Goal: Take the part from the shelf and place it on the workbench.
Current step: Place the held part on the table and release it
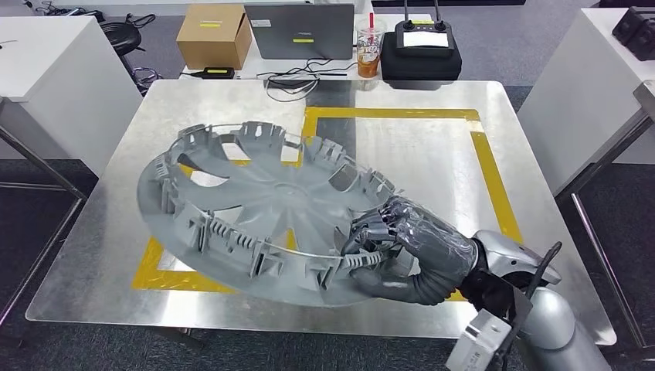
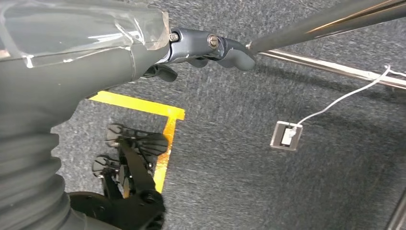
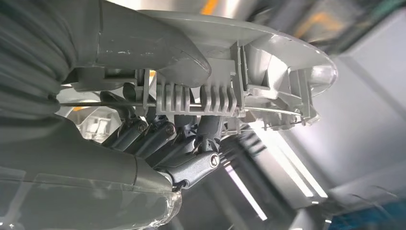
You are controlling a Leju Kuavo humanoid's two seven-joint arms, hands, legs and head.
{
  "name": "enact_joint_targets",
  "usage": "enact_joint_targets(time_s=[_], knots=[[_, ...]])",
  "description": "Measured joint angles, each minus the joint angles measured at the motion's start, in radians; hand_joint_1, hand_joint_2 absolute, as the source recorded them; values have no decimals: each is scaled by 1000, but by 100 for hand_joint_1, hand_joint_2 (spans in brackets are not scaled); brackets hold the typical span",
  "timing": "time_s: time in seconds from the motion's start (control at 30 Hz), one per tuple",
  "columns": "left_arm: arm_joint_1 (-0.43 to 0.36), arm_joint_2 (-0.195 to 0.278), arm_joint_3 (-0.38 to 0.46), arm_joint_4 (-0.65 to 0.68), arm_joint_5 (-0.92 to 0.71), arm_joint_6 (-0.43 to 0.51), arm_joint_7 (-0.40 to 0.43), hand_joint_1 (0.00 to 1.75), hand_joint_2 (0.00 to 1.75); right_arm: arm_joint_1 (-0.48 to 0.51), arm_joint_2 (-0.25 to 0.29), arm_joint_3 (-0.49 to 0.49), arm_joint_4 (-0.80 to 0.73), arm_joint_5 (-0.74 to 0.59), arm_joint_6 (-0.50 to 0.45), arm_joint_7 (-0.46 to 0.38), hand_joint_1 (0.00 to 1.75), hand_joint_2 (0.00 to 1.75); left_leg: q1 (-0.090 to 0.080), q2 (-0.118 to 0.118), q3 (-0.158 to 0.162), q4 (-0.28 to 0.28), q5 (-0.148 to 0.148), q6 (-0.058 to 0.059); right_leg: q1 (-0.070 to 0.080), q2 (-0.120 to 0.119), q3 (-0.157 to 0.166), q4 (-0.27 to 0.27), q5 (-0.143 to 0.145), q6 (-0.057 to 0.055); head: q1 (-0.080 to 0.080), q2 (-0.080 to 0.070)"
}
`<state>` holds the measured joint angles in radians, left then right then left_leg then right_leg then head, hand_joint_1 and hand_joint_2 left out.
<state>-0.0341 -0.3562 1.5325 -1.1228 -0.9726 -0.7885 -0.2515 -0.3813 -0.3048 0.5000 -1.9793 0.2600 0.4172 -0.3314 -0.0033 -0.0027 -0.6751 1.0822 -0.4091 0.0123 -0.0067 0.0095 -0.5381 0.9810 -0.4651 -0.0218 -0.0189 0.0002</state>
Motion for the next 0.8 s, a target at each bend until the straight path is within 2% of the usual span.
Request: enact_joint_targets(time_s=[0.03, 0.07, 0.1, 0.17, 0.2, 0.23, 0.3, 0.33, 0.37, 0.4, 0.43, 0.47, 0.5, 0.53, 0.57, 0.63, 0.7, 0.73, 0.8], knots=[[-1, 2, 1, 0, 0, 0, -3, 0, 175, -15, -4, 3, 11, 27, -4, 10, 166, 175, -4, 1, 19, -51, 20, 9, 3, 0, 1, 0, -4, 3, 0, 0], [-1, 4, 1, 0, -1, -1, -5, 0, 175, -28, -7, 6, 24, 49, -7, 21, 166, 175, -8, 1, 29, -79, 27, 17, 4, 1, 0, 0, -7, 6, 0, 0], [-2, 5, 3, 0, -1, -3, -7, 0, 175, -39, -11, 10, 39, 69, -10, 30, 166, 175, -11, 1, 33, -86, 21, 21, 6, 0, -1, -1, -9, 10, 0, 0], [-2, 5, 6, -1, -1, -9, -9, 0, 175, -54, -23, 17, 69, 100, -18, 42, 166, 175, -8, -1, 43, -100, 27, 28, 8, -1, -4, 4, -16, 18, 0, 0], [-2, 4, 8, -1, 0, -12, -9, 0, 175, -59, -31, 20, 82, 108, -21, 44, 166, 175, -5, -1, 49, -106, 30, 32, 8, -2, -13, 24, -27, 19, 1, 0], [-2, 3, 10, -2, 0, -14, -9, 0, 175, -62, -38, 21, 94, 113, -24, 45, 166, 175, -3, -2, 54, -113, 32, 36, 7, -3, -35, 66, -47, 20, 1, 0], [-2, 1, 10, -2, 0, -17, -9, 0, 175, -64, -49, 25, 114, 116, -28, 46, 166, 175, -3, -3, 56, -115, 30, 41, 3, -4, -112, 206, -99, 19, 2, 0], [-2, 0, 10, -2, 1, -18, -9, 0, 175, -64, -52, 27, 123, 119, -29, 47, 166, 175, -4, -4, 56, -114, 28, 42, 1, -4, -152, 272, -118, 22, 2, 0], [-2, 0, 11, -2, 2, -19, -8, 0, 175, -64, -56, 30, 132, 124, -30, 51, 166, 175, -5, -5, 57, -113, 25, 42, -2, -4, -177, 306, -121, 29, 2, 0], [-2, -1, 12, -2, 3, -22, -7, 0, 175, -64, -60, 32, 143, 133, -32, 56, 166, 175, -5, -6, 58, -110, 22, 41, -4, -4, -182, 298, -106, 39, 2, 0], [-2, -1, 12, -2, 5, -26, -4, 0, 175, -64, -65, 34, 156, 144, -36, 60, 166, 175, -4, -9, 60, -106, 18, 39, -7, -4, -164, 246, -75, 50, 2, 0], [-1, -2, 13, -2, 7, -31, 0, 0, 175, -63, -73, 34, 173, 157, -43, 63, 166, 175, -4, -12, 61, -100, 13, 35, -9, -5, -131, 168, -39, 59, 2, 0], [0, -2, 14, -2, 6, -36, 6, 0, 175, -62, -82, 33, 195, 170, -52, 64, 166, 175, -6, -15, 60, -93, 7, 31, -10, -6, -100, 99, -9, 60, 2, 0], [1, -2, 15, -3, 4, -39, 12, 0, 175, -60, -91, 31, 220, 185, -63, 63, 166, 175, -7, -18, 59, -87, 2, 26, -10, -6, -76, 50, 11, 56, 1, 0], [4, -2, 16, -6, 0, -39, 21, 0, 175, -57, -101, 27, 248, 200, -73, 63, 166, 175, -9, -20, 58, -82, -1, 22, -8, -7, -64, 27, 20, 47, 1, 0], [11, -2, 19, -15, -9, -37, 41, 0, 175, -46, -119, 16, 308, 228, -90, 62, 166, 175, -8, -22, 56, -78, -5, 14, -6, -7, -61, 24, 22, 31, 0, 0], [20, 1, 22, -29, -12, -28, 63, 0, 175, -30, -135, 3, 365, 253, -103, 62, 166, 175, -5, -19, 47, -59, -20, 4, -11, -8, -57, 21, 24, 21, 0, 0], [23, 3, 23, -37, -10, -23, 73, 0, 175, -21, -142, -4, 390, 265, -109, 62, 166, 175, -3, -17, 32, -26, -41, -3, -14, -8, -54, 19, 25, 17, 0, 0], [29, 9, 24, -51, -4, -16, 87, 0, 175, -3, -153, -15, 436, 284, -120, 63, 166, 175, 4, -10, -27, 100, -103, -15, -16, -9, -51, 19, 23, 13, -2, 0]])
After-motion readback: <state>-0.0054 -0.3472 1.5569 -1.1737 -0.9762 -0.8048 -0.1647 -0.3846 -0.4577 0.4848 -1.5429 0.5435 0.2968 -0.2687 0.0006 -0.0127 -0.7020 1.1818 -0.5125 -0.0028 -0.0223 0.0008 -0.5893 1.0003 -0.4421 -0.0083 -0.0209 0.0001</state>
